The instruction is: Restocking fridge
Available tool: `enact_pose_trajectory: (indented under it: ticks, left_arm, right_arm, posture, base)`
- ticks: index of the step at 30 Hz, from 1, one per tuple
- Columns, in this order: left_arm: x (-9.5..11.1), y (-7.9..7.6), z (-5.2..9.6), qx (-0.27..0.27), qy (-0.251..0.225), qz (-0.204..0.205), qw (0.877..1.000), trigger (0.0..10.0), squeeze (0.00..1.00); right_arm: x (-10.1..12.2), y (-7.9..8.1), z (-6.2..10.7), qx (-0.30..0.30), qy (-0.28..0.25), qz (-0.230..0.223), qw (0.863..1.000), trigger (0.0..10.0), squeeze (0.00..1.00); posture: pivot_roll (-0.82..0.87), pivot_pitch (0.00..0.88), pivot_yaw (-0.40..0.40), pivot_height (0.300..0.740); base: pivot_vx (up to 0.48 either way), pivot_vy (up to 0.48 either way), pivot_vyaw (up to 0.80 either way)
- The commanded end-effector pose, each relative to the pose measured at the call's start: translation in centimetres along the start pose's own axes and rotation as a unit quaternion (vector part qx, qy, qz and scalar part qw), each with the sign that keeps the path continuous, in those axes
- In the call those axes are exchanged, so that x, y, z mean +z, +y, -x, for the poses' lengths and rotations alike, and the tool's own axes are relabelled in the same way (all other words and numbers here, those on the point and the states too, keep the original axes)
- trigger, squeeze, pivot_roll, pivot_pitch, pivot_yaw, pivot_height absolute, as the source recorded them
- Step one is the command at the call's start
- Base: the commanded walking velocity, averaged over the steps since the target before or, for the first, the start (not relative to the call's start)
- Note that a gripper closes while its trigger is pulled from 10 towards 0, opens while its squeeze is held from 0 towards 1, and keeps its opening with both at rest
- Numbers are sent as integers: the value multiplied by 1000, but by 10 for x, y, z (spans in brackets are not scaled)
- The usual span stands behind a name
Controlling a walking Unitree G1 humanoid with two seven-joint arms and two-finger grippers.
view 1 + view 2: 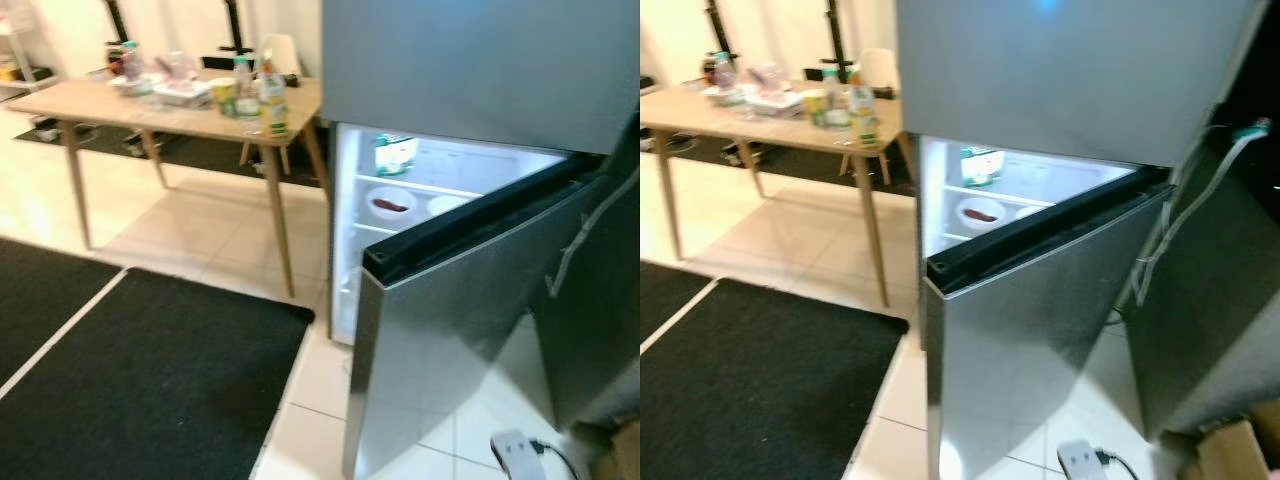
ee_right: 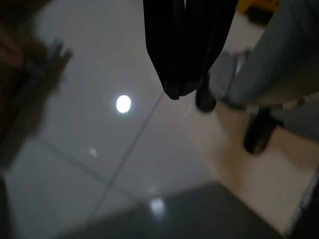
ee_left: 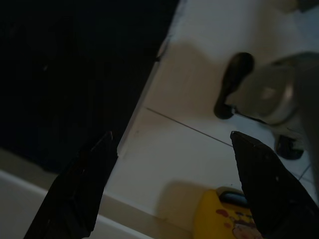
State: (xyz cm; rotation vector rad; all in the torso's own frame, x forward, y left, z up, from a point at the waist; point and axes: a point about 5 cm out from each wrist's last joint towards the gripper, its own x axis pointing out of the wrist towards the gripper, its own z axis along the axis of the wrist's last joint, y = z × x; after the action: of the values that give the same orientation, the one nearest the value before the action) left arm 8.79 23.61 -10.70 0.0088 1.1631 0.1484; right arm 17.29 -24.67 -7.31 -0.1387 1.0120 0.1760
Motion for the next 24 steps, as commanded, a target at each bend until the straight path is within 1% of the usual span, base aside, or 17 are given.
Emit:
enact_pose_trajectory:
  ticks: [1,2,4,6,8,10,11,13,15,16,17,18,20,21,22,23,24]
  left_arm:
    - [0,-2,0,-3,1,-3,1000,10000,0]
    - [0,-3,0,-3,1,-3,1000,10000,0]
    - [0,-4,0,-4,2,-2,1000,10000,0]
    - [-1,-5,-1,-5,2,-2,1000,10000,0]
    - [-1,-5,-1,-6,2,-1,1000,10000,0]
    - [-1,-6,-1,-6,2,-1,1000,10000,0]
    - [-1,-6,-1,-6,2,-1,1000,10000,0]
    - [-1,-6,-1,-6,2,-1,1000,10000,0]
    - [-1,-6,-1,-6,2,-1,1000,10000,0]
    - [-1,-6,-1,-6,2,-1,1000,10000,0]
    - [-2,-6,0,-6,2,-2,1000,10000,0]
    - [-2,-6,0,-6,2,-2,1000,10000,0]
    - [-4,-6,0,-6,3,-1,1000,10000,0]
    - [-4,-6,0,-6,3,-1,1000,10000,0]
    - [-5,-5,0,-5,4,-1,1000,10000,0]
    - [-6,-5,1,-5,5,0,1000,10000,0]
    - [-6,-5,1,-5,5,0,1000,10000,0]
  right_arm:
    - [10,-1,-1,1,-19,0,1000,10000,0]
    - [16,-2,-2,1,-30,-1,1000,10000,0]
    - [36,-4,-3,0,-64,2,998,10000,0]
    - [58,-5,-3,4,-108,-4,994,10000,0]
    - [75,-3,-2,26,-148,-26,988,10000,0]
    - [96,-1,1,59,-199,-33,978,10000,0]
    - [106,1,3,78,-222,-28,972,10000,0]
    - [120,3,7,108,-251,-19,962,10000,0]
    - [120,3,7,108,-251,-19,962,10000,0]
    - [128,5,9,127,-267,-12,955,10000,0]
    - [143,9,13,161,-291,6,943,10000,0]
    - [143,9,13,161,-291,6,943,10000,0]
    - [185,25,24,223,-348,49,910,10000,0]
    - [185,25,24,223,-348,49,910,10000,0]
    - [208,34,32,249,-376,65,890,10000,0]
    - [232,45,40,262,-405,88,871,10000,0]
    - [232,45,40,262,-405,88,871,10000,0]
  posture:
    - [-94,0,-14,740]
    - [-94,0,-14,740]
    - [-94,0,-14,740]
    - [-94,0,-16,740]
    - [-94,0,-16,740]
    - [-94,0,-16,740]
    - [-95,0,-17,740]
    - [-95,0,-17,740]
    - [-95,0,-17,740]
    - [-95,0,-17,740]
    - [-92,2,-19,740]
    - [-92,2,-19,740]
    - [-81,12,-24,740]
    - [-81,12,-24,740]
    - [-80,12,-24,740]
    - [-72,14,-32,740]
    - [-72,14,-32,740]
  base:
    - [0,0,781]
    - [0,0,781]
    - [0,0,781]
    - [0,0,781]
    - [0,0,744]
    - [0,0,228]
    - [0,0,0]
    - [0,0,0]
    - [0,0,0]
    - [0,0,0]
    - [0,0,0]
    - [0,0,0]
    - [0,0,0]
    - [0,0,0]
    - [0,0,0]
    - [0,0,0]
    - [0,0,0]
